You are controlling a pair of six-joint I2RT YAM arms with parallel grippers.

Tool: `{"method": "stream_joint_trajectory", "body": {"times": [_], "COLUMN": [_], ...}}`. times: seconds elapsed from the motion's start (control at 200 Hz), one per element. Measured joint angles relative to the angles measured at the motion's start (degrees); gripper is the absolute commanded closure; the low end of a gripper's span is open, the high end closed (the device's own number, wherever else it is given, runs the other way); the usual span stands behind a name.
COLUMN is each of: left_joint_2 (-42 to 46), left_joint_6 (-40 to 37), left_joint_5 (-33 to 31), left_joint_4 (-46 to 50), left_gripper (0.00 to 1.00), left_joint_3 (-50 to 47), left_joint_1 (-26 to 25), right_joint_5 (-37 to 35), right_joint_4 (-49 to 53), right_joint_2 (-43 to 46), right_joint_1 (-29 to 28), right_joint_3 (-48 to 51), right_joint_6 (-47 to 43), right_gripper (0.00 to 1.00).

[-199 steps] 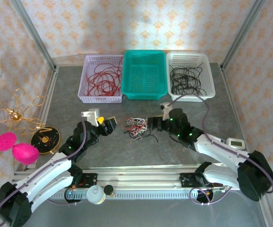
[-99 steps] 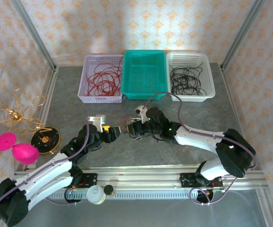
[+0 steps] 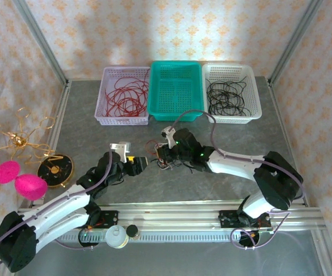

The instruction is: Untangle the cables

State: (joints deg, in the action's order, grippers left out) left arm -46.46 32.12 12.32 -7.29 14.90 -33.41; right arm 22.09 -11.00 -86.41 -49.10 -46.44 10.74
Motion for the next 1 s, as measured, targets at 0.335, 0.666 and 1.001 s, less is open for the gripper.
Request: {"method": "stream_joint_trajectory", "body": {"times": [0.335, 0.666, 1.001], "left_joint_2": [-8.8, -14.3, -16.7], "left_joint_6": [2.8, 2.8, -1.8], "left_joint_5": [5.7, 7.9, 5.6], "left_joint_4": [-20.4, -31.6, -33.2], "left_gripper": [0.36, 0.41, 0.6], "left_joint_3": [-2.2, -1.5, 0.8], "left_joint_1": [0.0, -1.2, -2.5], "right_joint_5": [-1.5, -1.4, -0.3], "right_joint_4": [2.9, 6.2, 11.5], "right_joint_2": [9.0, 13.3, 13.5], "right_joint_1": [0.0, -0.2, -0.4], "right_joint_3": [-0.7, -0.7, -2.1], "right_joint_6": [-0.1, -0.1, -1.2], "right_gripper": [1.0, 1.0, 1.0]}}
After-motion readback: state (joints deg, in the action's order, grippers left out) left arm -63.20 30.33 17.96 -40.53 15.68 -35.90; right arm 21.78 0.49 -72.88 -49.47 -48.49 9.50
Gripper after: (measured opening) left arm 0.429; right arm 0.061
